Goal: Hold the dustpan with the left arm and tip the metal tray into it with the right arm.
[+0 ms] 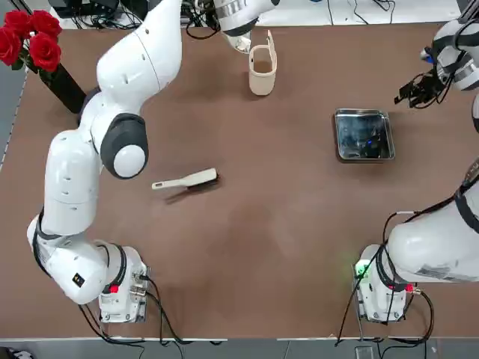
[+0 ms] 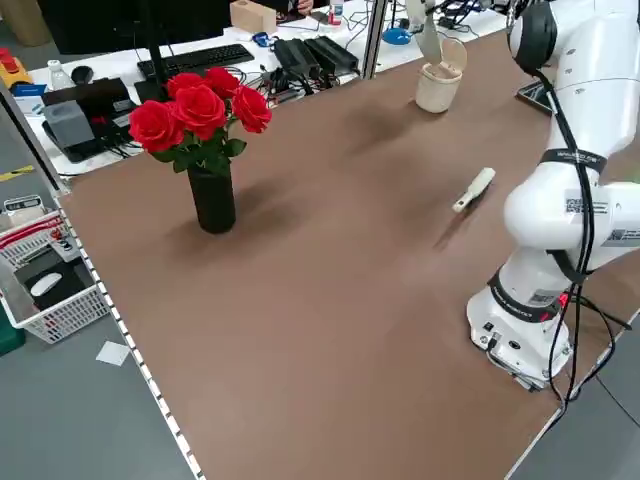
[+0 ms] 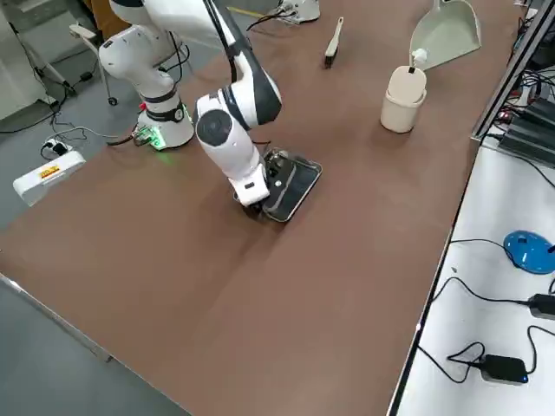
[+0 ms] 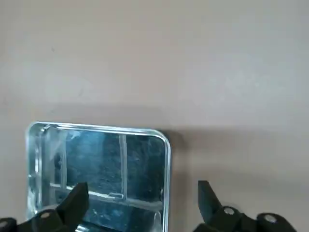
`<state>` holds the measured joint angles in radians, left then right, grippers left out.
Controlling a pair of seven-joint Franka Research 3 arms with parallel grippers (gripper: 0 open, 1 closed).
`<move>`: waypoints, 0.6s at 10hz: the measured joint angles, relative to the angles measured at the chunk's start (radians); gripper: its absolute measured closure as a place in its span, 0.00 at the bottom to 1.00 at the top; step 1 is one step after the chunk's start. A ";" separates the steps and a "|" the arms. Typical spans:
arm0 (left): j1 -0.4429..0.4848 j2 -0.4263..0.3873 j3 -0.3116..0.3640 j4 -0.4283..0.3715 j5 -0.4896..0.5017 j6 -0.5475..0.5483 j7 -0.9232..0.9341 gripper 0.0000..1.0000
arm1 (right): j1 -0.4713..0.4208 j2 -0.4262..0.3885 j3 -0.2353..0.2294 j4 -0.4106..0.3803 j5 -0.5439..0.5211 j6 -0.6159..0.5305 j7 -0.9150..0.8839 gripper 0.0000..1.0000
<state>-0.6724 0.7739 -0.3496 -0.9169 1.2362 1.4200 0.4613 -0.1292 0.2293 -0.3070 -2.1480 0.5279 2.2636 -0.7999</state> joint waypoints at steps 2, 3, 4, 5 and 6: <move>-0.062 0.032 0.020 0.000 0.074 0.001 -0.003 0.67 | 0.002 -0.075 0.031 0.016 -0.124 -0.046 0.172 0.00; -0.093 0.042 0.034 0.000 0.084 0.001 -0.007 0.67 | 0.003 -0.104 0.052 0.044 -0.175 -0.099 0.257 0.00; -0.107 0.044 0.040 0.000 0.092 0.001 -0.007 0.67 | 0.004 -0.123 0.068 0.092 -0.217 -0.166 0.324 0.00; -0.109 0.044 0.042 0.002 0.103 0.002 -0.007 0.67 | 0.004 -0.136 0.087 0.157 -0.273 -0.255 0.401 0.00; -0.109 0.044 0.044 0.004 0.119 0.002 -0.007 0.67 | 0.005 -0.147 0.110 0.244 -0.323 -0.368 0.483 0.00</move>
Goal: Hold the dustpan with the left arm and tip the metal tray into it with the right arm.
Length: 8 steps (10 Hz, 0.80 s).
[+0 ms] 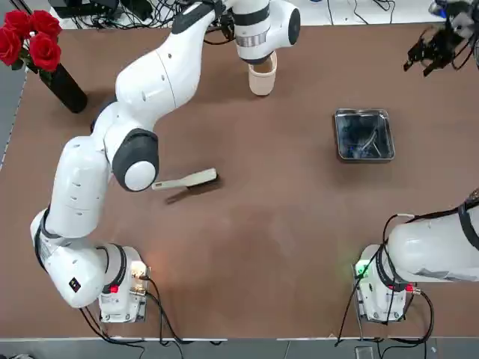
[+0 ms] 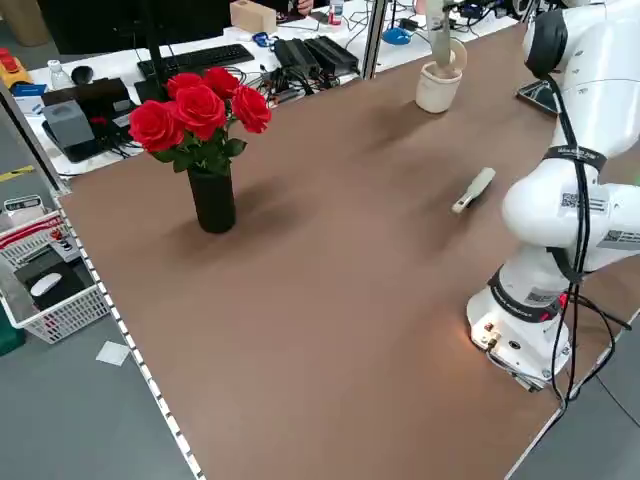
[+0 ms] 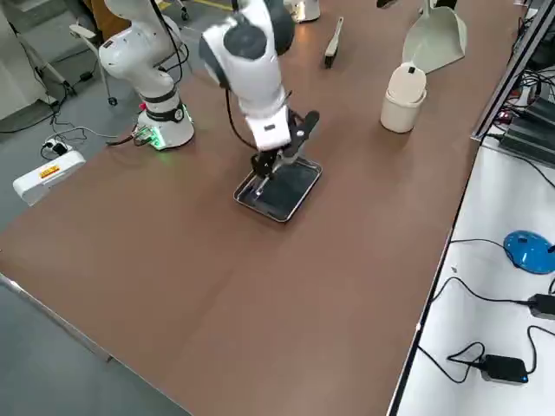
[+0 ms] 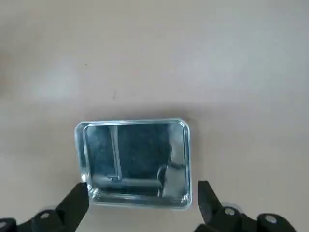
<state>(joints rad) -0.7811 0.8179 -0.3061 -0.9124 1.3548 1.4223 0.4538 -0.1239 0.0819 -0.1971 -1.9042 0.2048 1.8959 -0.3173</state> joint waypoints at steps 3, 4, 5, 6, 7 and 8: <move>0.000 0.000 0.003 0.003 0.018 0.000 0.000 0.67 | 0.004 -0.016 0.075 0.235 -0.104 -0.239 0.171 0.00; -0.001 -0.002 -0.001 0.008 0.018 -0.005 0.000 0.67 | 0.006 -0.027 0.097 0.274 -0.128 -0.271 0.212 0.00; -0.005 -0.008 -0.005 0.017 -0.004 -0.029 0.000 0.67 | 0.009 -0.042 0.117 0.297 -0.159 -0.290 0.232 0.00; -0.006 -0.019 -0.005 0.024 -0.065 -0.055 0.000 0.67 | 0.009 -0.055 0.145 0.325 -0.204 -0.322 0.253 0.00; -0.003 -0.039 -0.002 0.031 -0.143 -0.066 -0.001 0.67 | 0.010 -0.060 0.174 0.373 -0.232 -0.371 0.281 0.00; 0.008 -0.068 0.003 0.038 -0.223 -0.073 -0.001 0.67 | 0.010 -0.063 0.192 0.412 -0.240 -0.413 0.299 0.00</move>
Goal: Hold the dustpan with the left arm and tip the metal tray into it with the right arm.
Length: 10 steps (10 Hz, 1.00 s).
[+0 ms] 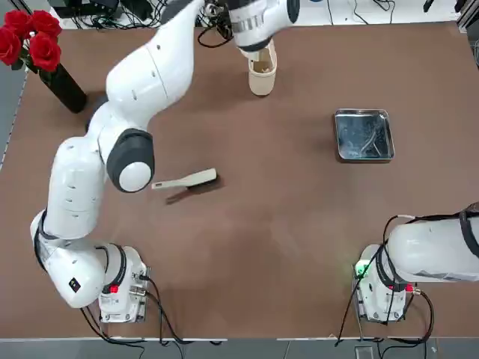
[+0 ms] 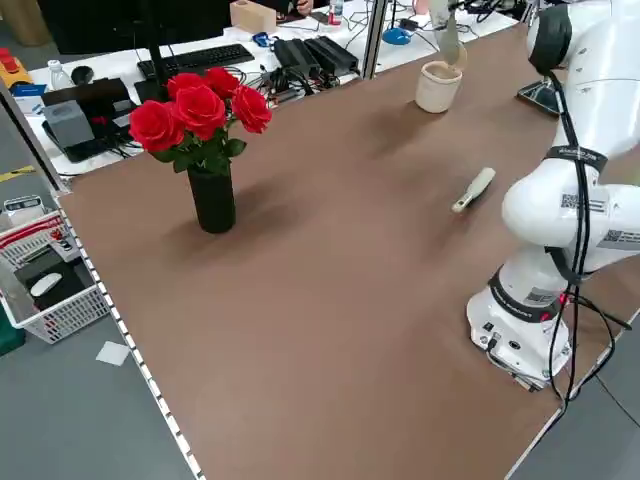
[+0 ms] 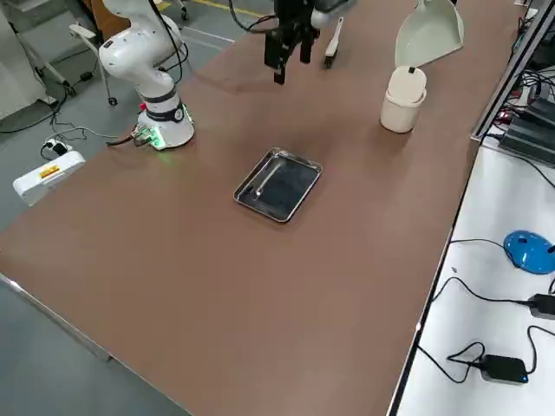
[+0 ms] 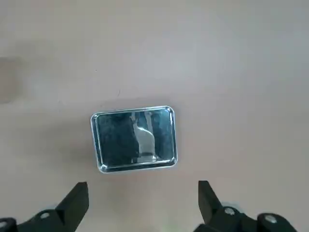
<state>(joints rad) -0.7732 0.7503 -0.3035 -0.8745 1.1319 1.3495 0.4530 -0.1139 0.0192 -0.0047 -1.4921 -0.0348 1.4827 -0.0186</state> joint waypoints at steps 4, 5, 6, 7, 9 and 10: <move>0.129 -0.115 0.004 -0.017 -0.295 -0.003 0.067 0.67 | 0.000 0.001 0.006 0.088 -0.002 -0.057 0.004 0.00; 0.169 -0.133 0.004 -0.025 -0.369 0.000 0.113 0.67 | 0.001 0.001 0.006 0.102 -0.002 -0.067 0.004 0.00; 0.204 -0.145 0.005 -0.038 -0.420 0.015 0.141 0.67 | 0.002 0.002 0.007 0.103 -0.002 -0.077 0.004 0.00; 0.235 -0.154 0.005 -0.061 -0.459 0.049 0.154 0.67 | 0.002 0.006 0.007 0.095 -0.001 -0.086 0.004 0.00; 0.299 -0.216 0.009 -0.206 -0.535 0.207 0.173 0.67 | 0.003 0.021 0.011 0.042 0.001 -0.040 0.003 0.00; 0.316 -0.288 0.039 -0.344 -0.576 0.327 0.175 0.67 | 0.003 0.028 0.020 0.026 0.003 -0.020 0.002 0.00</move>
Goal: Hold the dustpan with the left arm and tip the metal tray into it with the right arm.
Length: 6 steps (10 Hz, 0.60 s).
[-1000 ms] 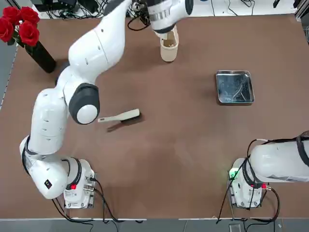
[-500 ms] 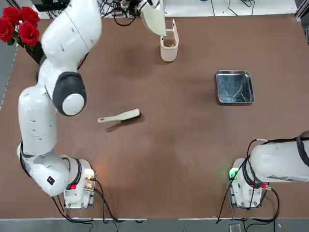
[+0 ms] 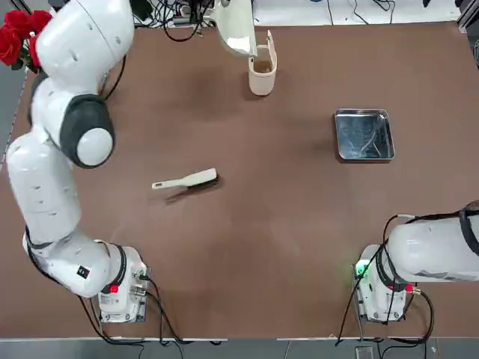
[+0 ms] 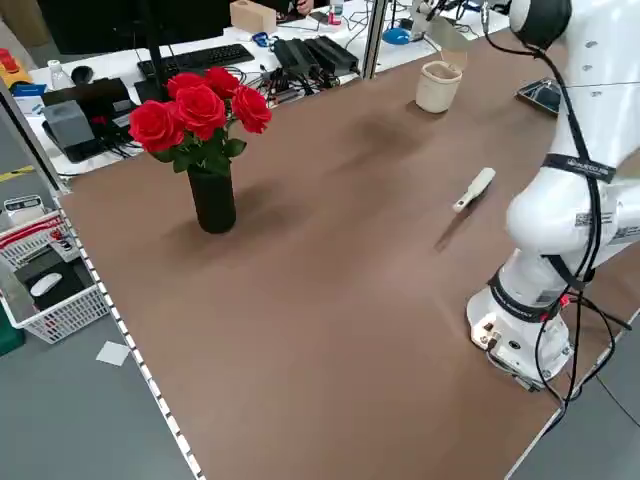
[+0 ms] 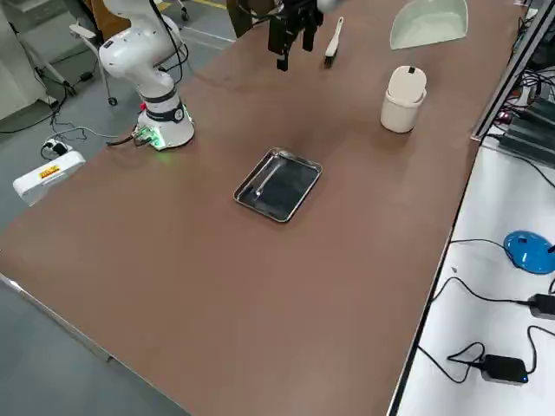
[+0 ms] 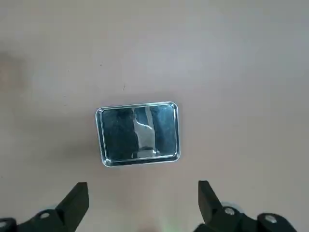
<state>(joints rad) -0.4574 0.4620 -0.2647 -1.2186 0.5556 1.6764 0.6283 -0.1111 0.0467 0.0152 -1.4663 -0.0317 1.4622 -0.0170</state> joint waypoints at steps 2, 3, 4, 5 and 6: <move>0.000 -0.190 0.100 -0.307 -0.089 0.204 0.061 0.67 | 0.000 0.002 0.024 -0.013 0.006 0.013 0.000 0.00; 0.001 -0.274 0.134 -0.437 -0.131 0.249 0.116 0.67 | 0.000 0.002 0.028 -0.021 0.017 0.018 0.000 0.00; 0.002 -0.333 0.159 -0.536 -0.173 0.270 0.176 0.67 | 0.000 0.002 0.028 -0.026 0.031 0.023 0.000 0.00; 0.008 -0.363 0.176 -0.606 -0.215 0.283 0.233 0.67 | 0.000 0.002 0.028 -0.026 0.045 0.026 0.000 0.00; 0.016 -0.376 0.191 -0.656 -0.260 0.289 0.294 0.67 | 0.000 0.002 0.029 -0.026 0.058 0.027 0.000 0.00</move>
<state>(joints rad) -0.4414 0.0860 -0.0736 -1.8747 0.2958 1.9652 0.9222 -0.1113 0.0485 0.0439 -1.4925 0.0263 1.4897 -0.0168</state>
